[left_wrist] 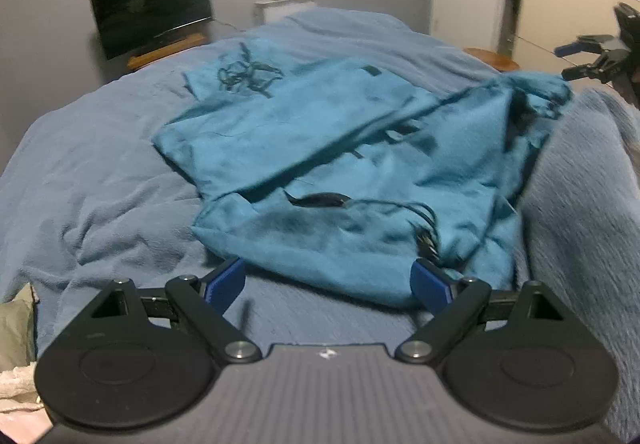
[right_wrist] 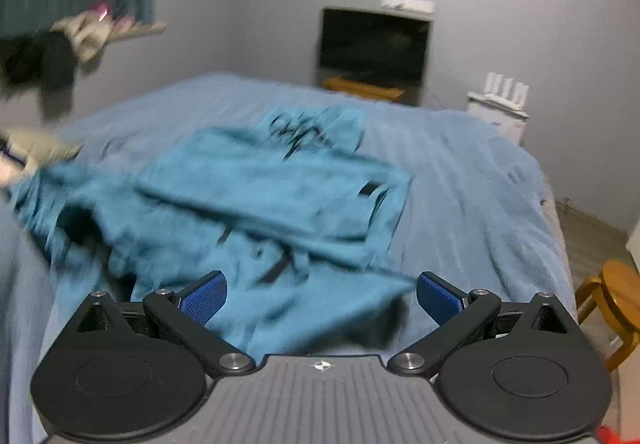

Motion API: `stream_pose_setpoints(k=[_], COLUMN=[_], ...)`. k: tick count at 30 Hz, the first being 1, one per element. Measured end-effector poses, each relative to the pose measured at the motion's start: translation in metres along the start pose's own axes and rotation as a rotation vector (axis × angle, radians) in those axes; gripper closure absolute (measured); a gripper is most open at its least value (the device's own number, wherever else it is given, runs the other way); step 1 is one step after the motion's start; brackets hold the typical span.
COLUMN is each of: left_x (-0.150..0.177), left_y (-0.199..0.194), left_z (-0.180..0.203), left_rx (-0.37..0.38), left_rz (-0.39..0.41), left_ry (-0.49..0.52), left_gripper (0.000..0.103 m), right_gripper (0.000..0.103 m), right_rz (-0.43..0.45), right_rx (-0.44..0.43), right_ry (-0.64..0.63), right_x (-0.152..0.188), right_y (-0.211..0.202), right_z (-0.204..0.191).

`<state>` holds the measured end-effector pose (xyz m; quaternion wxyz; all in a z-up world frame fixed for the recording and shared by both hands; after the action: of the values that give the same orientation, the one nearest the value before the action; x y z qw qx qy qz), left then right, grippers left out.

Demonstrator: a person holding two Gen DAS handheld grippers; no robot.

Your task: Fold large clothes

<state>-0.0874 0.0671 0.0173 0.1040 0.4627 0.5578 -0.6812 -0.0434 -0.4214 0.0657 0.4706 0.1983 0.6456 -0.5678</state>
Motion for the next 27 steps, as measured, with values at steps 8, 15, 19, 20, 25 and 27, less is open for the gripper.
stream_pose_setpoints(k=[8, 15, 19, 20, 25, 27], left_x=[0.016, -0.001, -0.011, -0.013, -0.017, -0.018], left_y=[0.001, 0.011, 0.019, 0.021, 0.038, 0.045], left_z=[0.023, 0.035, 0.039, 0.040, 0.044, 0.042], left_rx=[0.016, 0.022, 0.059, 0.070, 0.119, 0.138], left_rz=[-0.045, -0.016, -0.044, -0.054, -0.107, -0.118], left_ry=[0.139, 0.285, 0.388, 0.415, 0.515, 0.517], left_gripper=[0.014, 0.014, 0.013, 0.013, 0.013, 0.012], right_gripper=[0.001, 0.001, 0.001, 0.001, 0.001, 0.006], right_rz=[-0.114, -0.110, -0.118, -0.121, -0.139, -0.166], right_rx=[-0.112, -0.094, -0.110, -0.120, -0.201, -0.246], right_ry=[-0.190, -0.331, -0.455, -0.481, -0.615, -0.618], right_x=[0.031, 0.031, 0.025, 0.022, 0.017, 0.015], right_y=[-0.019, -0.004, 0.006, 0.008, 0.023, 0.031], right_z=[-0.029, -0.047, -0.057, -0.058, -0.069, -0.070])
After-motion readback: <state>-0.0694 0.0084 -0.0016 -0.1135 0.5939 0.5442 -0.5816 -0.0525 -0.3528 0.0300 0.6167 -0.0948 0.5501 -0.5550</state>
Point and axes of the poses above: each gripper's, at about its wrist camera, not at the fingertips, and y roughly the way its jaws point, z to its right, x to its underside, the point moved 5 cm from there along y, roughly the way its jaws point, and after that the axes turned 3 degrees about z, right-handed, at the moved point
